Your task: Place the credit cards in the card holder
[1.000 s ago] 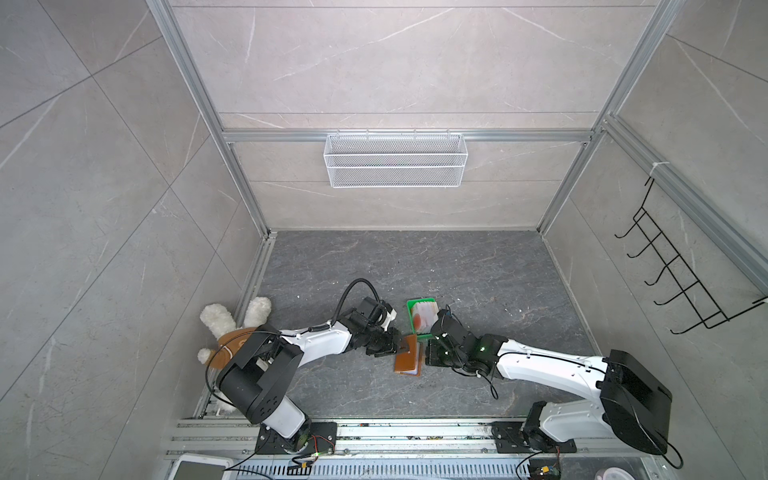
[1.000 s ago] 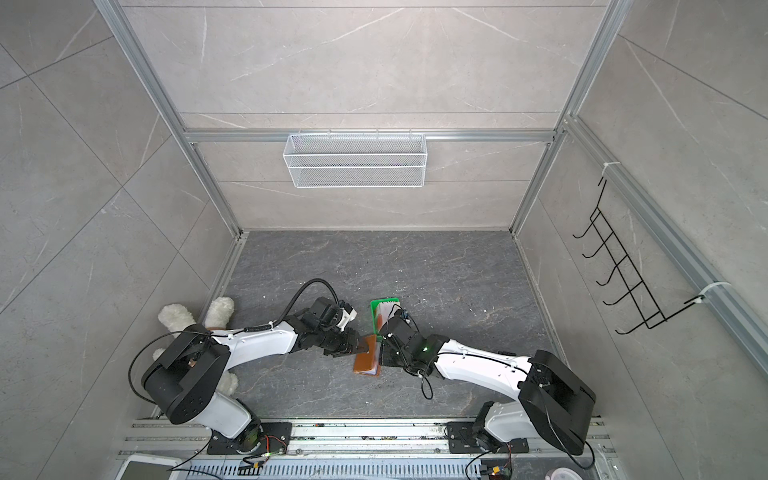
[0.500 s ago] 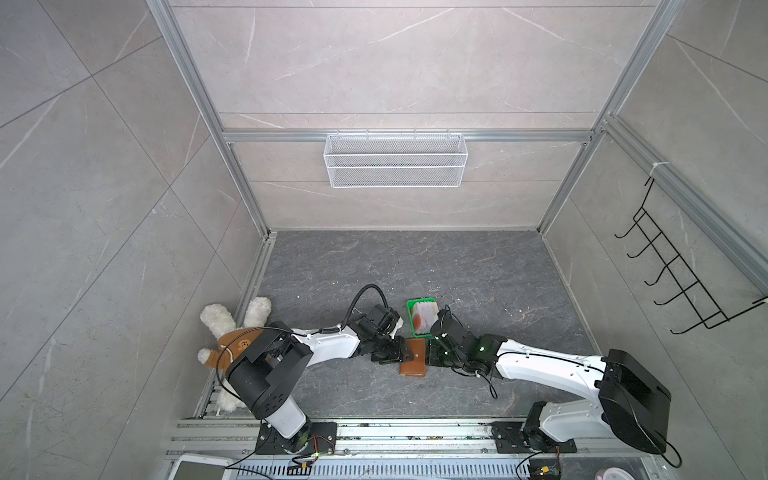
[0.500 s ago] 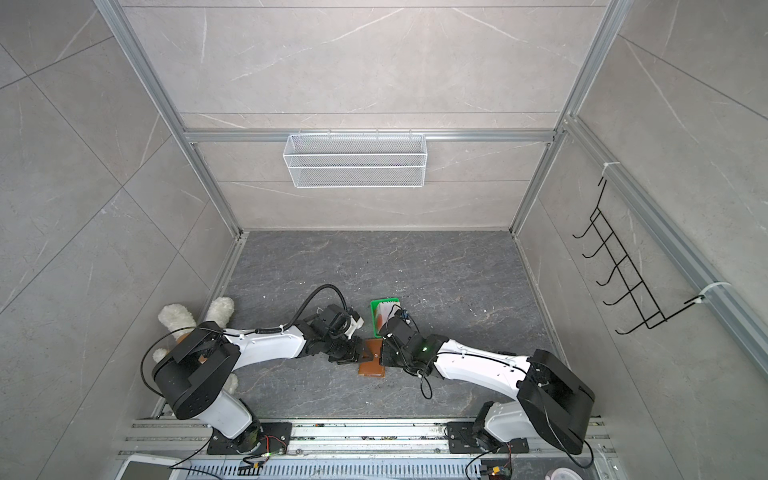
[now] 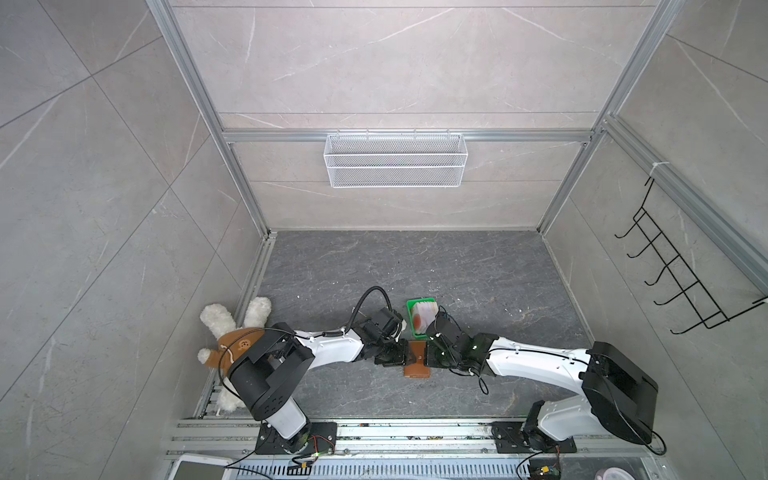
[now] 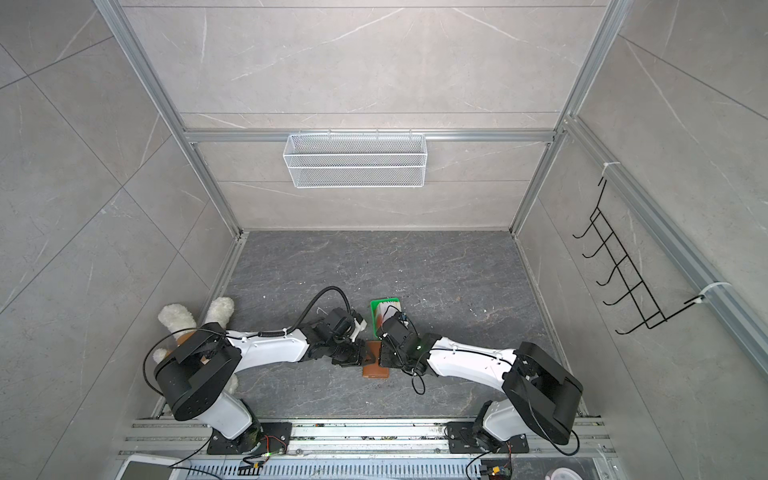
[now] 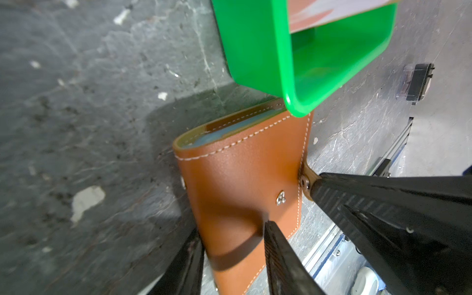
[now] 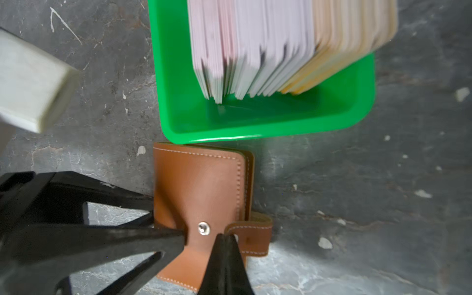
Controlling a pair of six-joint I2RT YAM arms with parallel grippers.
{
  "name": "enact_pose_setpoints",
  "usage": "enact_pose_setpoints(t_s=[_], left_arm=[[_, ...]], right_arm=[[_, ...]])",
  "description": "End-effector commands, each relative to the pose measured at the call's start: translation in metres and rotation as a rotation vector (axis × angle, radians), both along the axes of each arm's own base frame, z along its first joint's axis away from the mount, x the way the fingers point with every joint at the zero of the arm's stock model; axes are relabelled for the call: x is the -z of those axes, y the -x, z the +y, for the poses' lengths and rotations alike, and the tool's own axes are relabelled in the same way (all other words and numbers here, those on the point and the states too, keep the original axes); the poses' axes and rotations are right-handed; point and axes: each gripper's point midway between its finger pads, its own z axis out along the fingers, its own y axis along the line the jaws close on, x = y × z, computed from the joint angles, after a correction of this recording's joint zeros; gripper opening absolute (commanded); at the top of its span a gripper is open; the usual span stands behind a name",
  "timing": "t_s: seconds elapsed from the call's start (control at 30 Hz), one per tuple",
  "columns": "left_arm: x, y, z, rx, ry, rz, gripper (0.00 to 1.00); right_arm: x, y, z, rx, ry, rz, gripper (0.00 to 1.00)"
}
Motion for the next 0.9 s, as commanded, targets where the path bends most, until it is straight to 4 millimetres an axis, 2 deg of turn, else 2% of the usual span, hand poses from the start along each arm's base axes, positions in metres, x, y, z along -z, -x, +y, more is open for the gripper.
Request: enact_pose_setpoints(t_s=[0.0, 0.53, 0.67, 0.87], left_arm=[[0.020, 0.013, 0.009, -0.007, -0.070, 0.047, 0.38], [0.020, 0.013, 0.009, -0.015, -0.074, 0.043, 0.36], [0.021, 0.013, 0.009, -0.018, -0.075, 0.043, 0.36], [0.024, 0.014, 0.012, -0.022, -0.081, 0.047, 0.36]], right_arm=[[-0.006, -0.005, 0.014, -0.007, -0.041, -0.009, 0.00], [0.001, -0.004, 0.022, -0.032, -0.047, 0.017, 0.00], [0.004, -0.001, 0.019, -0.039, -0.027, 0.032, 0.00], [0.002, 0.002, 0.003, -0.028, 0.040, 0.034, 0.00]])
